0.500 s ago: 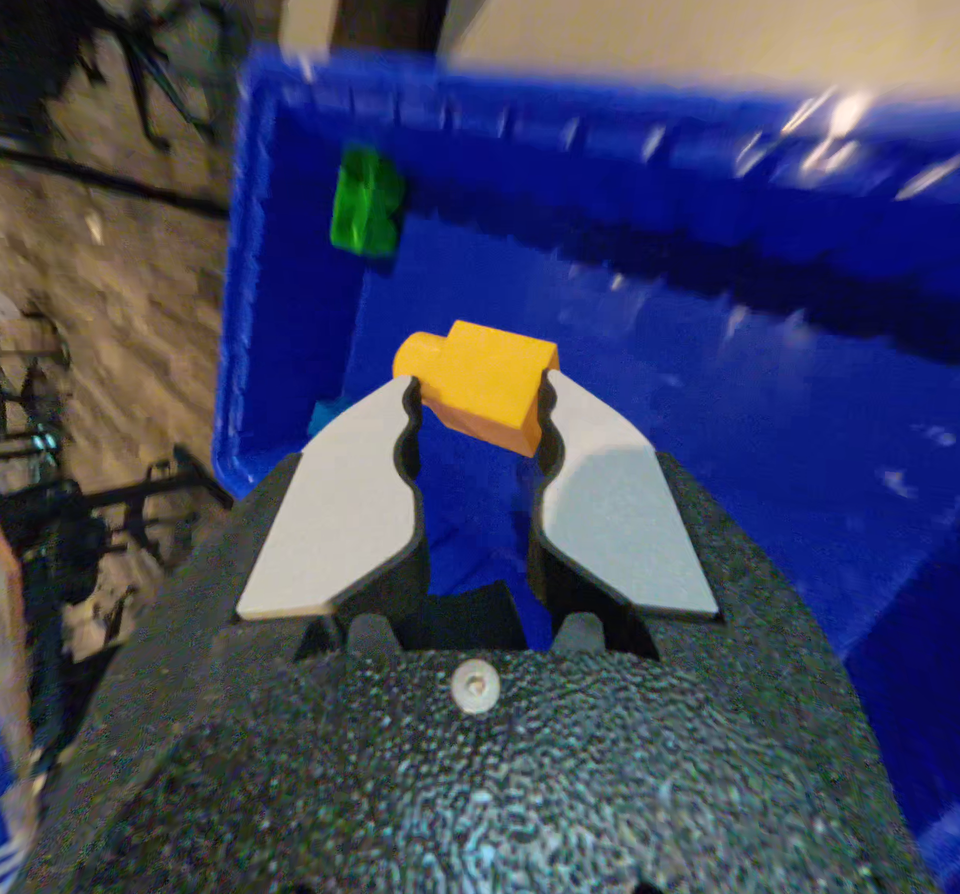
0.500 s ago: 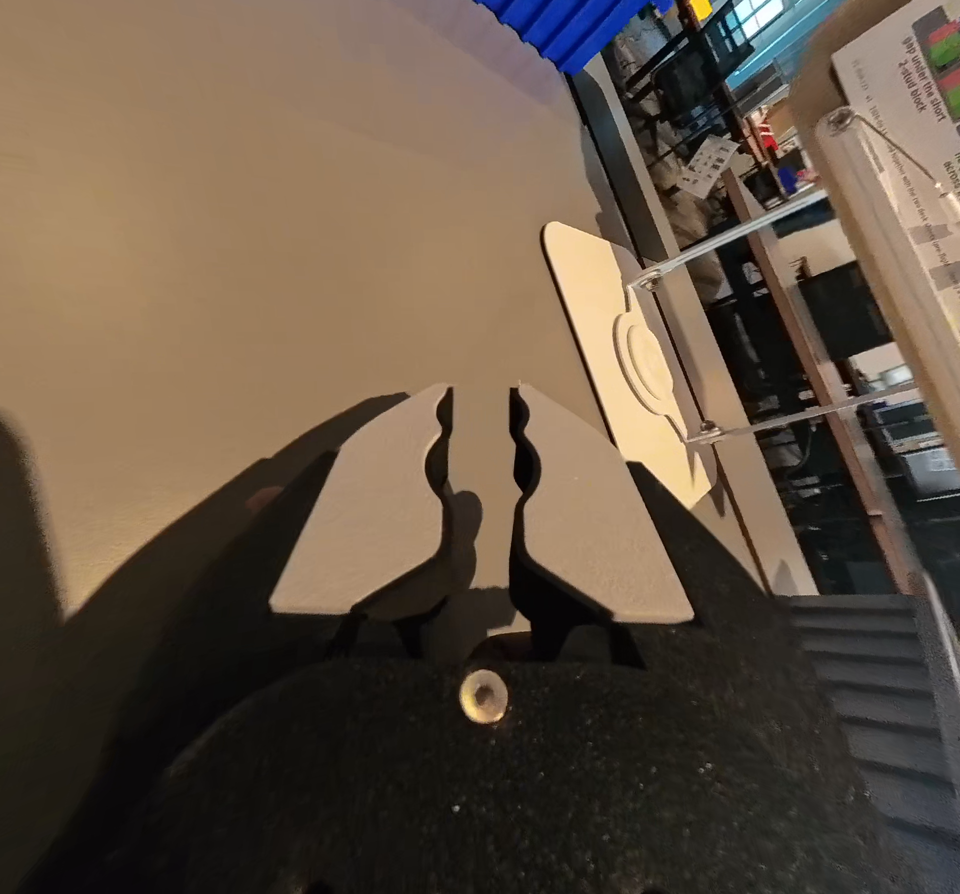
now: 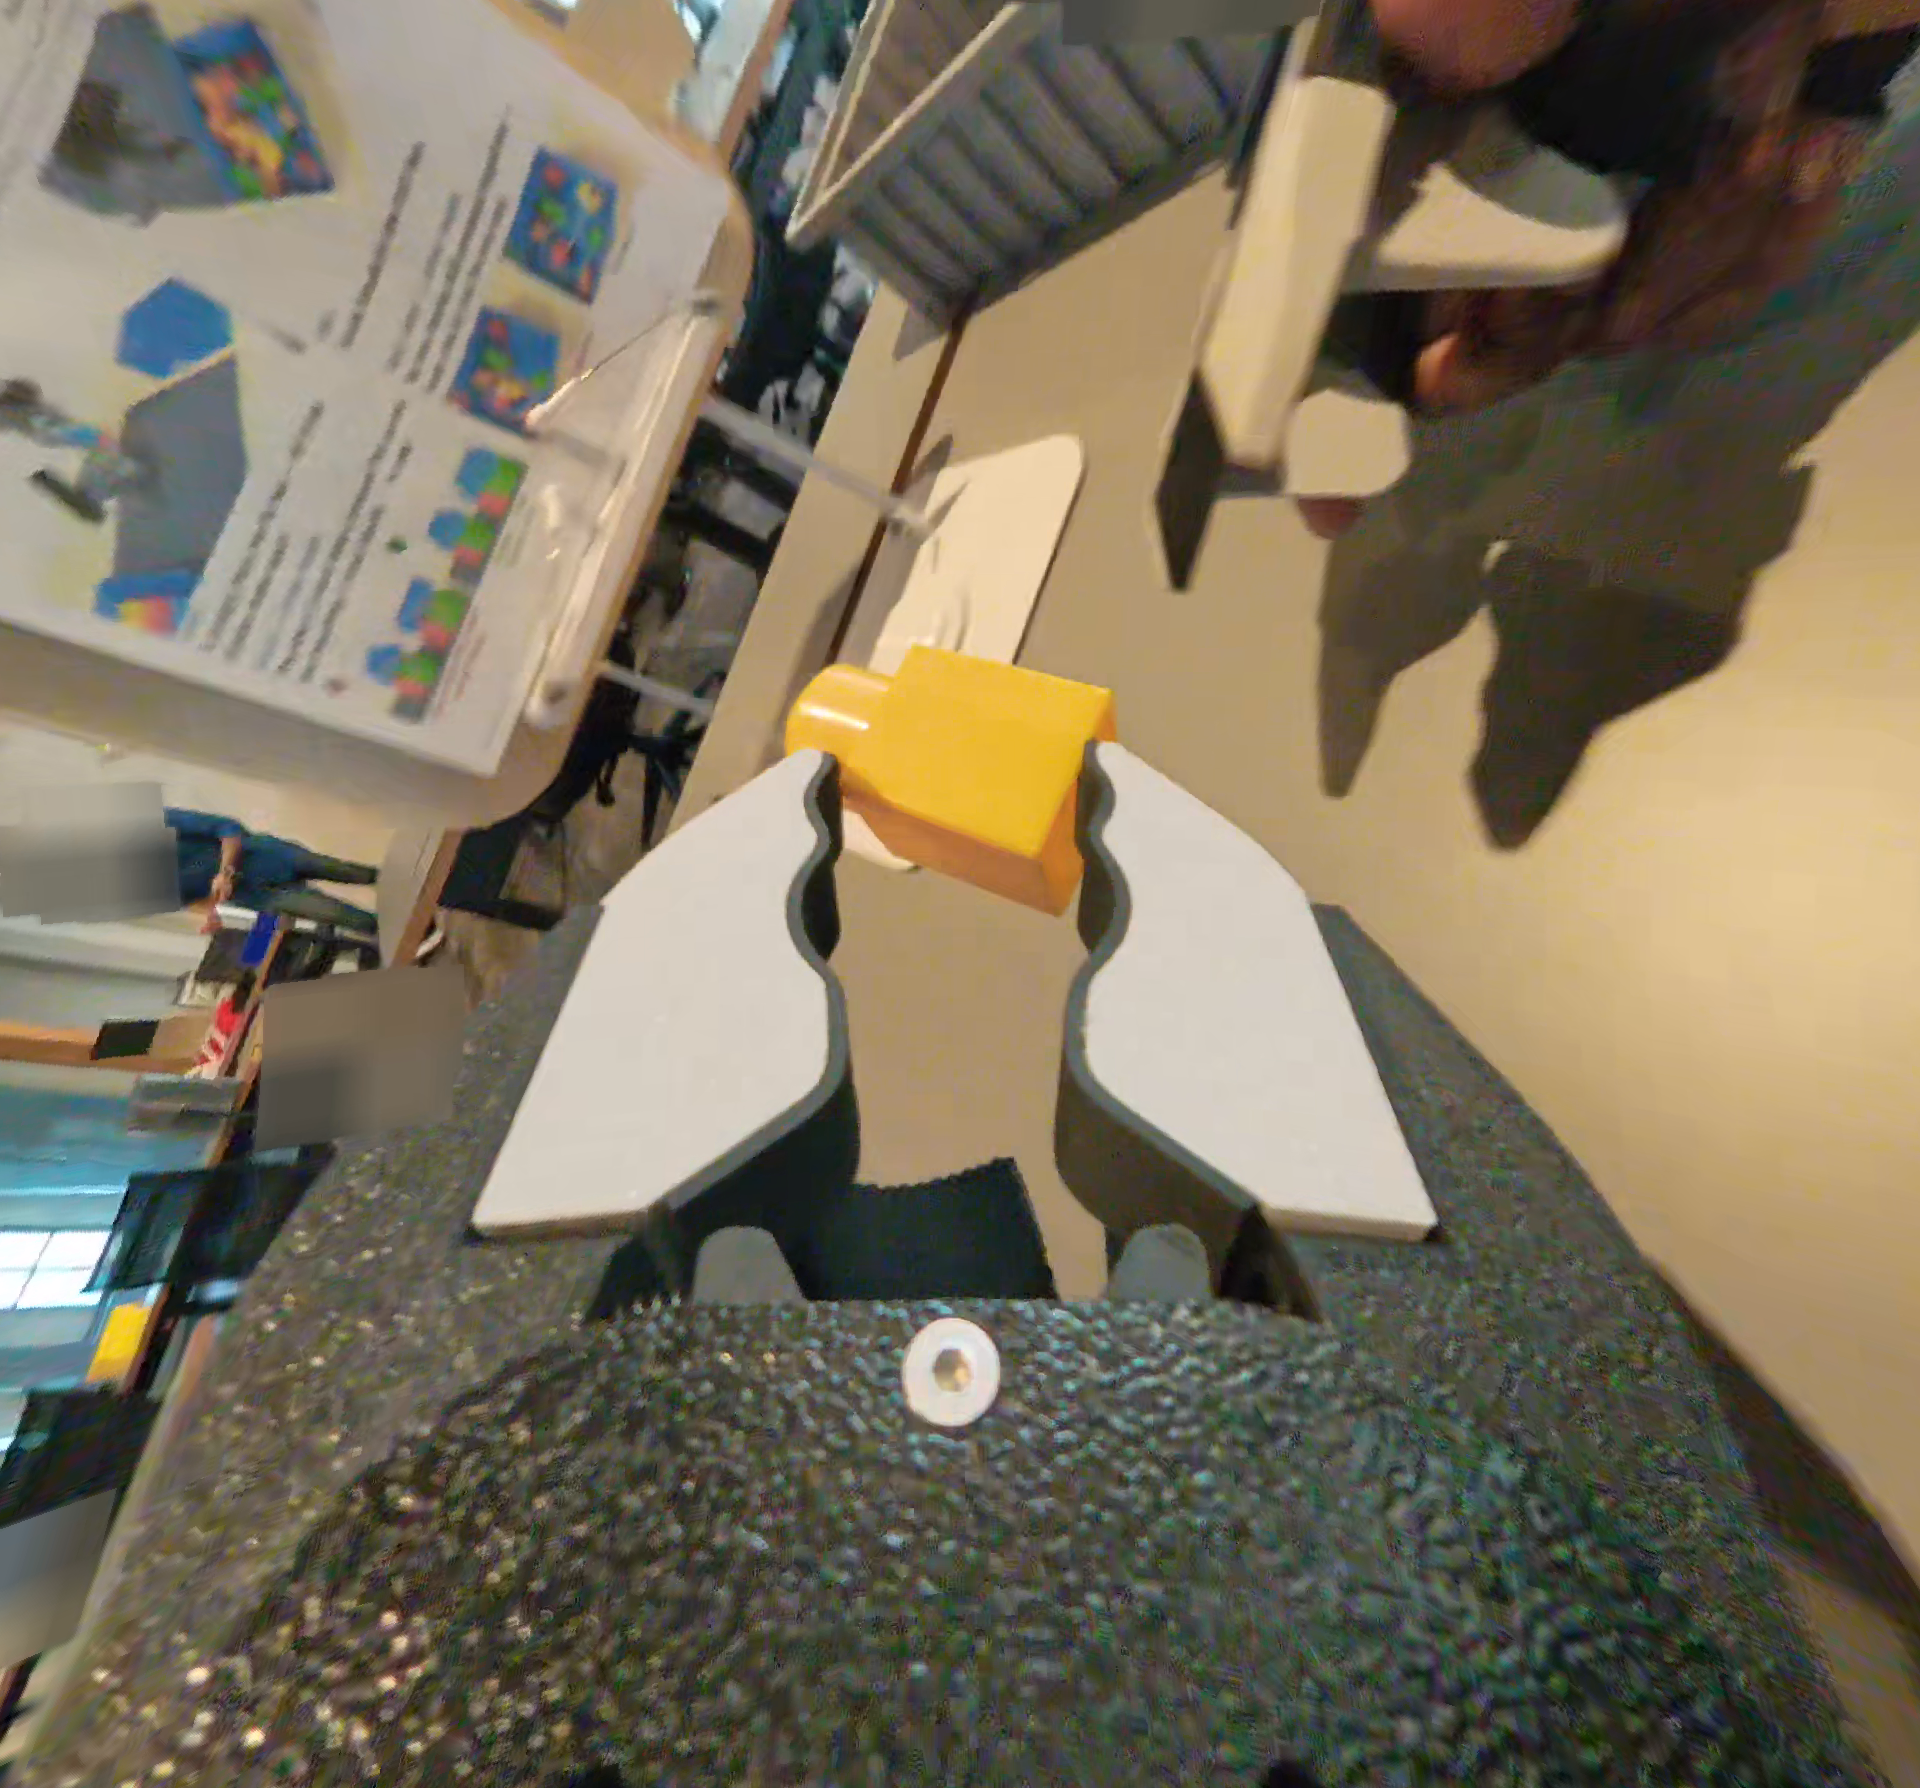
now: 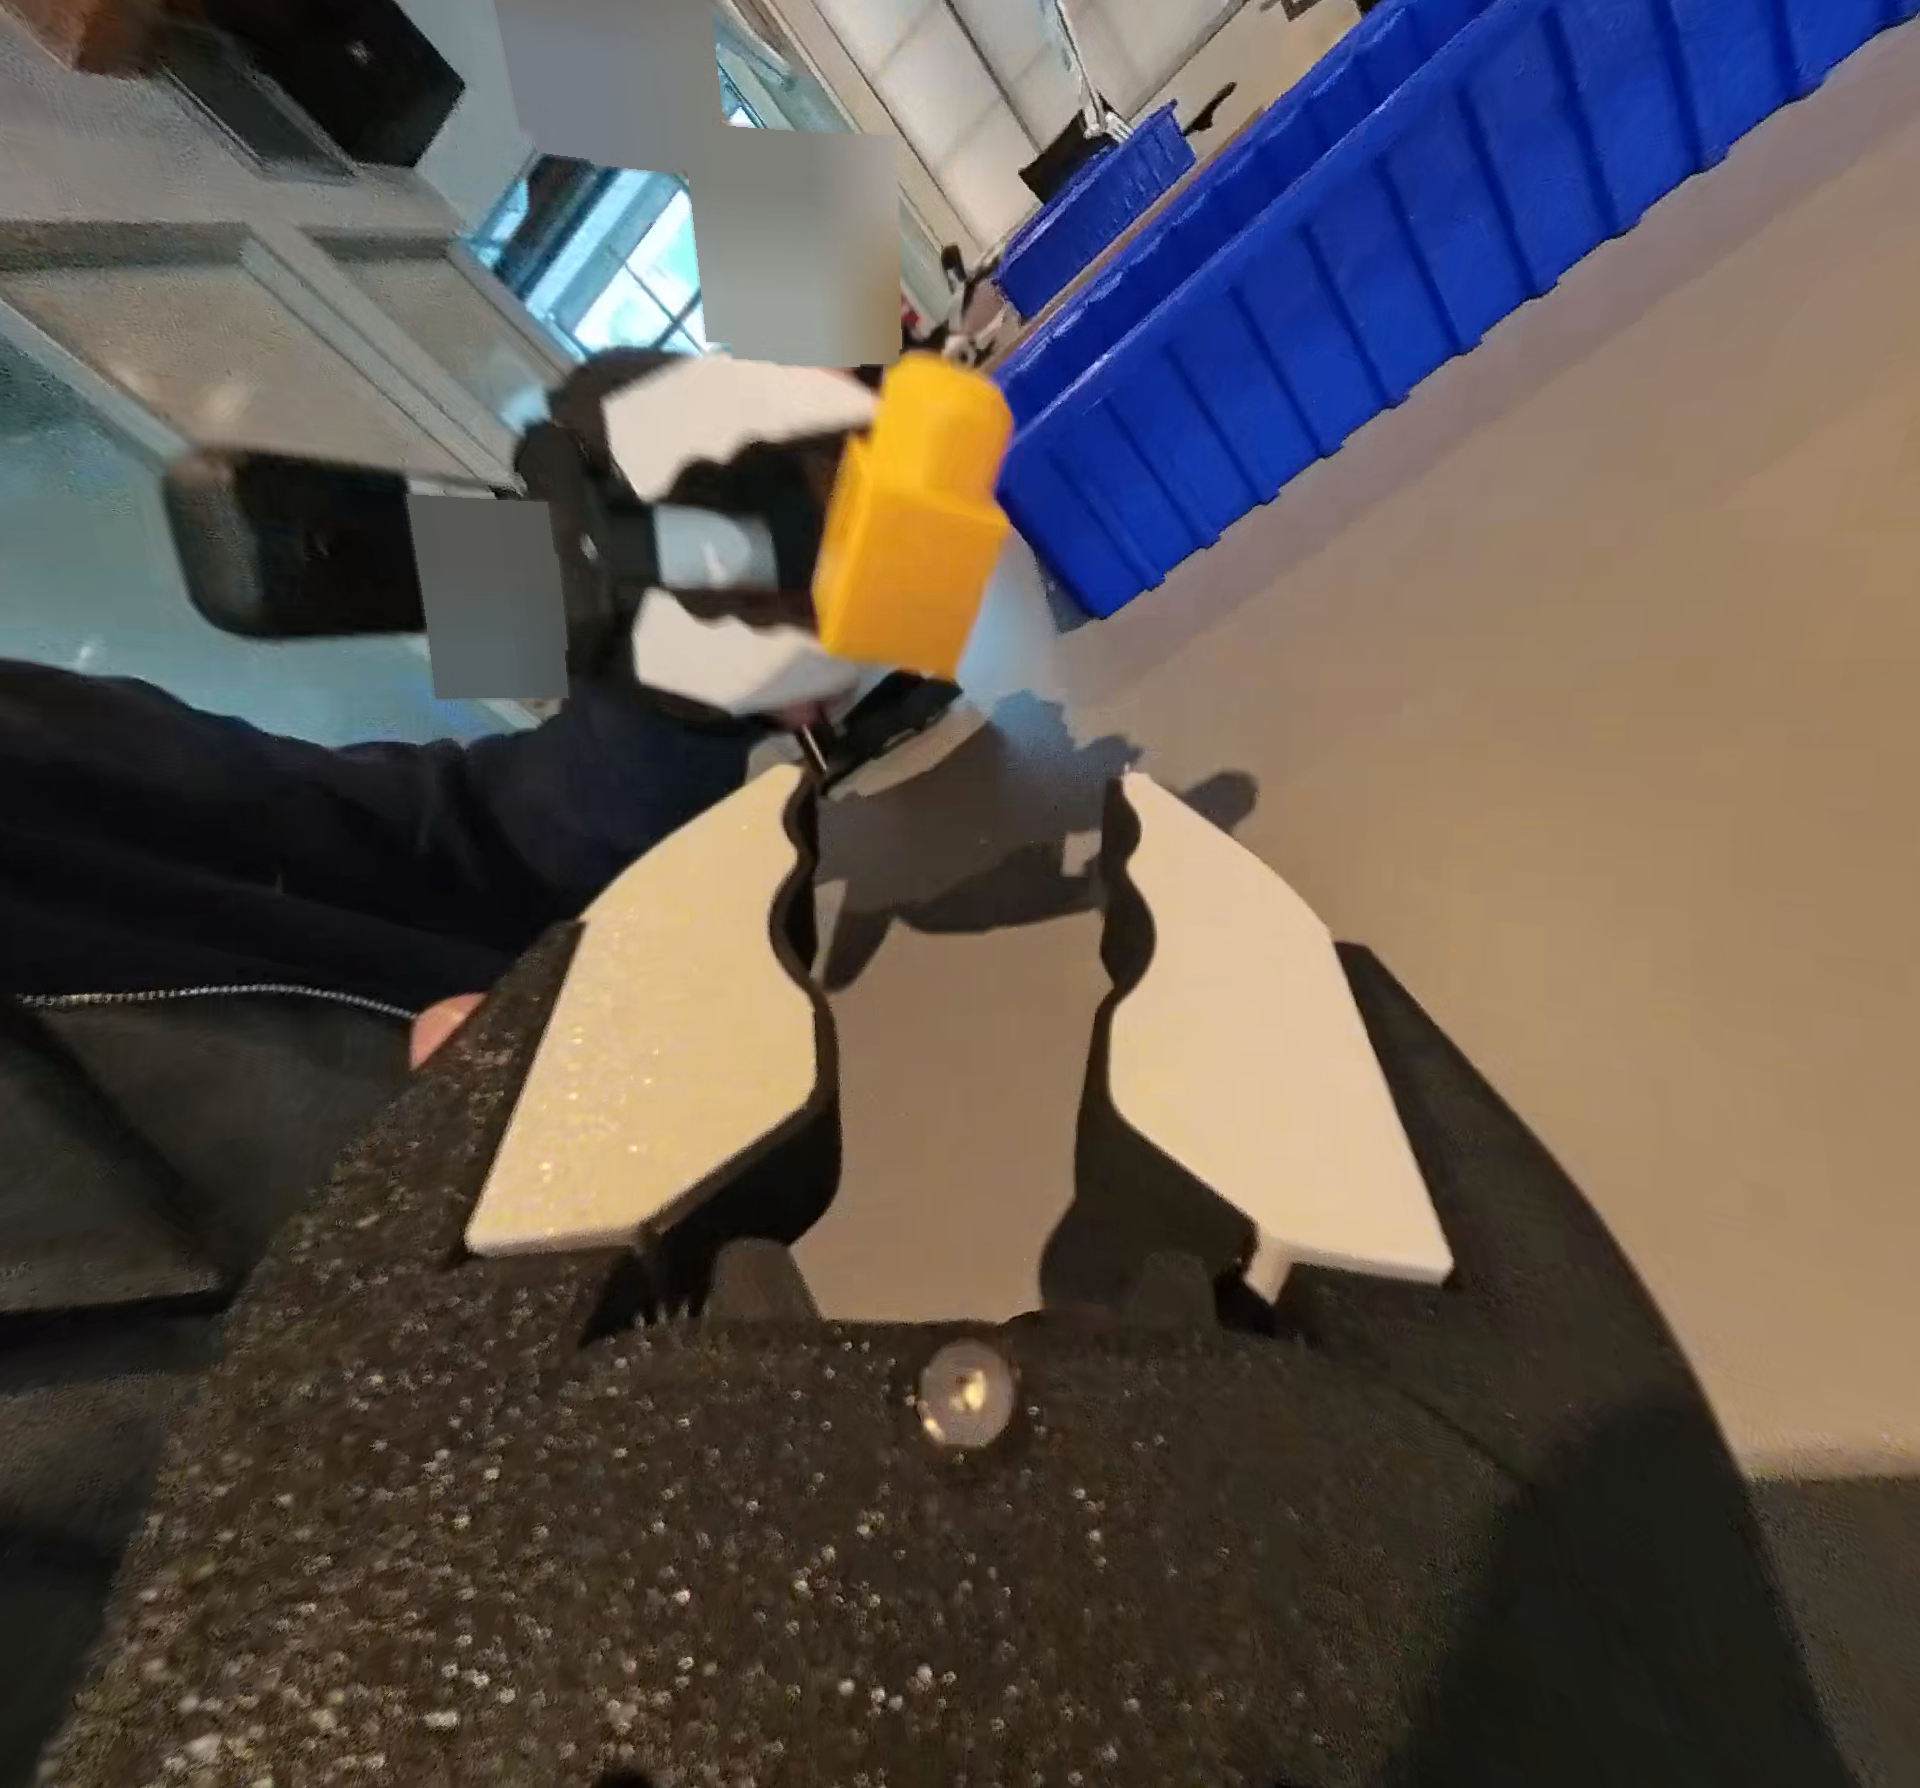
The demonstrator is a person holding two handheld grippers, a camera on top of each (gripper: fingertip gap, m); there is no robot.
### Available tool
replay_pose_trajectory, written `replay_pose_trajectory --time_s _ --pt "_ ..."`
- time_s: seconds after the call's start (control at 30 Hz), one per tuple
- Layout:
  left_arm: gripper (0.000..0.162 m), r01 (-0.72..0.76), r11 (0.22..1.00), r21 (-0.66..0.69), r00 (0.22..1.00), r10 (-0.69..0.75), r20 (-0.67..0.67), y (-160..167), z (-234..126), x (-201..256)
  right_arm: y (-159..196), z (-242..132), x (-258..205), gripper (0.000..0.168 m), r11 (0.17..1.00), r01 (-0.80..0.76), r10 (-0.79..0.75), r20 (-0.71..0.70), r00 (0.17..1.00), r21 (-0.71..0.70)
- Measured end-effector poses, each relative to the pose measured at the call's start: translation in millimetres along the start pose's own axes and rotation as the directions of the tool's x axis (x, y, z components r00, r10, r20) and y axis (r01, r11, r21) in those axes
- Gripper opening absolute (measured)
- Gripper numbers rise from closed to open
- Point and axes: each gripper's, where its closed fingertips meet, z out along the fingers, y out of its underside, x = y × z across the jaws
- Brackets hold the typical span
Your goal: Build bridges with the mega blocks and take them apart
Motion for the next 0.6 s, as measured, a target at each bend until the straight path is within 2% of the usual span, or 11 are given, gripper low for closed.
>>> replay_pose_trajectory --time_s 0.13,0.2,0.33,0.4,0.47,0.6 --pt "0.043 -0.074 0.996 0.047 0.997 0.072 0.039 -2 35 42 11 -22 -4 0.061 0.999 0.014 -0.014 -0.008 1.000 -0.043" --pt "0.043 -0.100 0.987 0.123 0.995 0.097 0.035 -12 45 59 19 -27 -1 0.068 0.998 0.006 -0.008 -0.021 1.000 -0.067" --pt "0.043 -0.133 0.966 0.222 0.991 0.123 0.058 -27 59 77 26 -26 1 0.067 0.995 -0.019 0.018 -0.017 1.000 -0.094" --pt "0.043 -0.145 0.948 0.284 0.988 0.124 0.090 -34 59 79 30 -25 4 0.056 0.994 -0.005 0.001 -0.036 0.999 -0.113" --pt "0.042 -0.133 0.925 0.355 0.989 0.100 0.111 -41 55 79 30 -26 7 0.033 0.993 0.012 -0.018 -0.053 0.998 -0.116" --pt "0.041 -0.101 0.924 0.369 0.994 0.074 0.085 -37 54 81 33 -25 9 0.026 0.993 -0.016 0.012 -0.037 0.999 -0.114"
